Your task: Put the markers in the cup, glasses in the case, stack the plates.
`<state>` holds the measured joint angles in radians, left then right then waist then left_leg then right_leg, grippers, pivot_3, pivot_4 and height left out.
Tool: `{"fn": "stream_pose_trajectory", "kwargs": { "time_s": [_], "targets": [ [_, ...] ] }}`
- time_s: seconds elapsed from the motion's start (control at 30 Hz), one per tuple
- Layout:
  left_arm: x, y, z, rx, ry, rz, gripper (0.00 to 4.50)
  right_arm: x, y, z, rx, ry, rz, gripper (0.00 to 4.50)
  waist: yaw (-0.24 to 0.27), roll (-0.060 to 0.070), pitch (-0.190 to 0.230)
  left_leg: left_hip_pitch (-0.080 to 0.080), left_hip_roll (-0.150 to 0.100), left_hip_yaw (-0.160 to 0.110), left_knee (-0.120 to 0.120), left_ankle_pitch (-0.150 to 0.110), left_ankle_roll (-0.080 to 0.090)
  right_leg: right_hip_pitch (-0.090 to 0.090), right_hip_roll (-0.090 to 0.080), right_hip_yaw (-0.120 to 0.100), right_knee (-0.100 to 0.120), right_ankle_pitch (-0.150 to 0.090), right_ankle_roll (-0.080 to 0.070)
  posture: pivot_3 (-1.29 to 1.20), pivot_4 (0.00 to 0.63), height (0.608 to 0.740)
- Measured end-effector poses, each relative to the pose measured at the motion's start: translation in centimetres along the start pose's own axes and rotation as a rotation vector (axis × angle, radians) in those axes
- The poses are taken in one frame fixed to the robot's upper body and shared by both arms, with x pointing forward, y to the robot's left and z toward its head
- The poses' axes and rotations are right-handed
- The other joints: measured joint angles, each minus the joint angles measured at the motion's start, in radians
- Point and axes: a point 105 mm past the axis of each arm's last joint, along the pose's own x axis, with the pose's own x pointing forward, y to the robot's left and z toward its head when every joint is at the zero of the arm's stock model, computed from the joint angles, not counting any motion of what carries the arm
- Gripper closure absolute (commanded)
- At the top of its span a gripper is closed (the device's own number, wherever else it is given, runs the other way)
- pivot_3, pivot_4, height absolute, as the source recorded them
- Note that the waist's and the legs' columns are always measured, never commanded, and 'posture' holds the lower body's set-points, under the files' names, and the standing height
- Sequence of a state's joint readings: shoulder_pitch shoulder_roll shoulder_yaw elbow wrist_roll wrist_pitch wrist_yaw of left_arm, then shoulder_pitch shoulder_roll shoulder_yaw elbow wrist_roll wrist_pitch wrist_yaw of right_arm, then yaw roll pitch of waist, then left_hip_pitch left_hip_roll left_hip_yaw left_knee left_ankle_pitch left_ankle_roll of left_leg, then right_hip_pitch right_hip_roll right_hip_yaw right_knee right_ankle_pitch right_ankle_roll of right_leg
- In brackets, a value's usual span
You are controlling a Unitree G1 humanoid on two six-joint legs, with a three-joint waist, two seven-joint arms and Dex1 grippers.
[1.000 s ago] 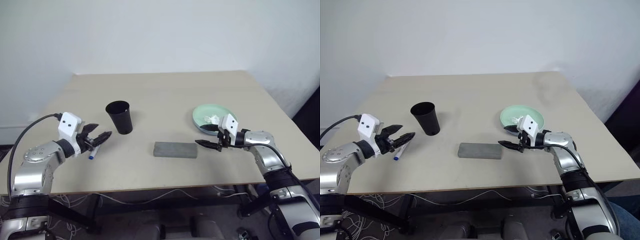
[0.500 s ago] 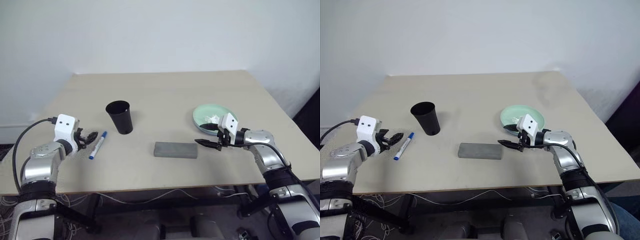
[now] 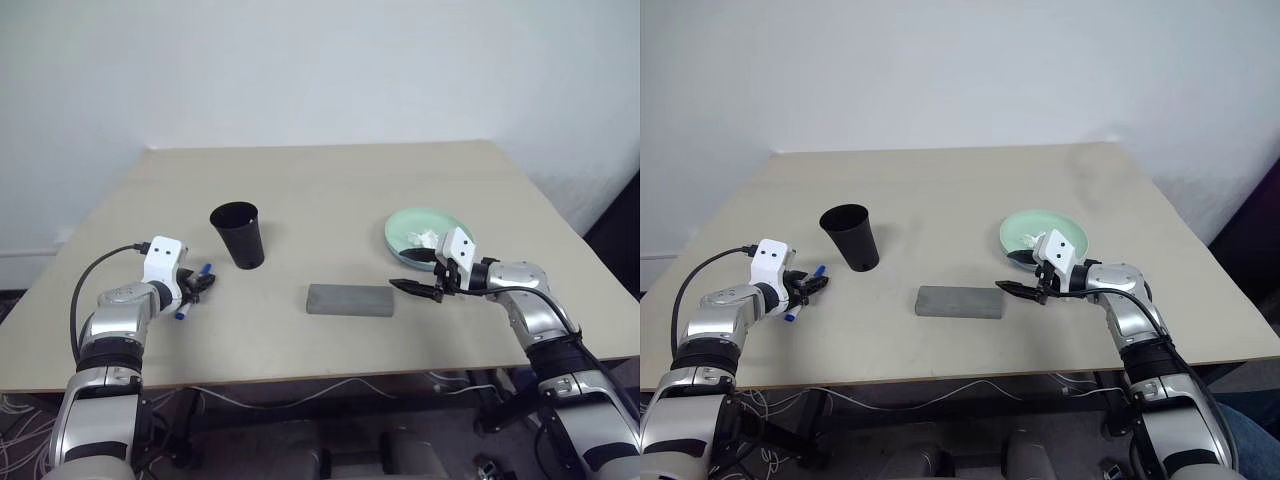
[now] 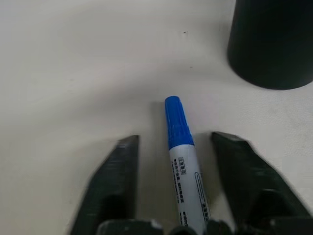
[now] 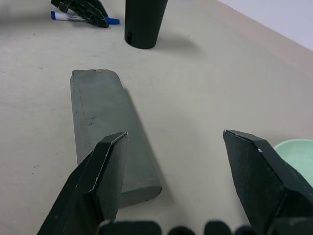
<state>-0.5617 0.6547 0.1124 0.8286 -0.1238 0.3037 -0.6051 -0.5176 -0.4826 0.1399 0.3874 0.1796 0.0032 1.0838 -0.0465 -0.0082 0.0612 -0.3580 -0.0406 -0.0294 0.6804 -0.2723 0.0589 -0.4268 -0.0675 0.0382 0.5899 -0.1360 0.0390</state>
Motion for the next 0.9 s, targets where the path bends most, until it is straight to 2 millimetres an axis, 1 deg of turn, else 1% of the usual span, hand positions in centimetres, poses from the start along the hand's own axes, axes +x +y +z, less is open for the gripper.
{"fn": "stream_pose_trajectory", "kwargs": {
  "time_s": [0.1, 0.13, 0.4, 0.5, 0.57, 0.7, 0.8, 0.9],
  "targets": [
    [0.0, 0.2, -0.1, 0.0, 0.0, 0.01, 4.27, -0.1, 0.0, -0.1, 0.003, 0.003, -0.002, 1.12, 0.0, 0.0, 0.0, 0.0, 0.0, 0.0, 0.0, 0.0, 0.0, 0.0, 0.0, 0.0, 0.0, 0.0, 0.0, 0.0, 0.0, 0.74],
    [0.0, 0.2, -0.1, 0.001, 0.0, 0.011, 4.36, -0.1, 0.0, -0.1, 0.003, 0.003, -0.004, 1.12, 0.0, 0.0, 0.0, 0.0, 0.0, 0.0, 0.0, 0.0, 0.0, 0.0, 0.0, 0.0, 0.0, 0.0, 0.0, 0.0, 0.0, 0.74],
    [0.0, 0.4, -0.1, -0.003, -0.009, 0.022, 4.36, -0.1, 0.0, -0.1, 0.003, 0.003, -0.005, 1.12, 0.0, 0.0, 0.0, 0.0, 0.001, 0.0, 0.0, 0.0, 0.0, 0.0, 0.0, 0.0, 0.001, 0.0, 0.0, 0.0, 0.0, 0.74],
    [-0.4, 1.1, 0.7, -0.021, -0.08, 0.045, 4.36, -0.1, 0.0, -0.1, 0.004, 0.002, -0.002, 1.12, 0.0, 0.0, 0.0, -0.001, 0.001, 0.0, 0.0, 0.0, 0.0, -0.001, 0.0, 0.0, 0.0, 0.0, 0.0, 0.0, 0.0, 0.74],
    [-0.9, 1.6, 2.1, -0.027, -0.171, 0.06, 4.36, 0.0, 0.1, 0.0, 0.009, -0.002, 0.007, 1.12, 0.0, 0.0, 0.0, -0.001, 0.001, 0.0, 0.0, 0.0, 0.0, -0.002, 0.0, -0.001, 0.0, 0.0, 0.0, 0.0, 0.0, 0.74],
    [-2.3, 1.9, 6.0, -0.044, -0.389, 0.051, 4.36, 0.0, 0.4, 0.4, 0.032, -0.023, 0.035, 1.12, 0.003, -0.001, 0.0, -0.003, 0.0, -0.002, 0.0, 0.0, -0.001, -0.002, -0.002, -0.002, -0.001, 0.0, 0.0, 0.0, 0.0, 0.74],
    [-3.5, 1.6, 10.0, -0.058, -0.56, 0.033, 4.36, 0.0, 0.6, 0.9, 0.041, -0.041, 0.054, 1.12, 0.004, -0.002, 0.0, -0.003, -0.001, -0.002, 0.0, 0.0, -0.001, -0.001, -0.002, -0.002, -0.001, 0.0, 0.0, 0.0, 0.0, 0.74],
    [-5.2, 1.0, 14.6, -0.034, -0.722, 0.007, 4.36, 0.0, 0.6, 1.0, 0.045, -0.041, 0.055, 1.12, 0.002, -0.002, 0.0, -0.002, -0.001, -0.001, 0.0, 0.0, -0.001, -0.001, -0.002, -0.002, -0.001, 0.0, 0.0, 0.0, 0.0, 0.74]
  ]
}}
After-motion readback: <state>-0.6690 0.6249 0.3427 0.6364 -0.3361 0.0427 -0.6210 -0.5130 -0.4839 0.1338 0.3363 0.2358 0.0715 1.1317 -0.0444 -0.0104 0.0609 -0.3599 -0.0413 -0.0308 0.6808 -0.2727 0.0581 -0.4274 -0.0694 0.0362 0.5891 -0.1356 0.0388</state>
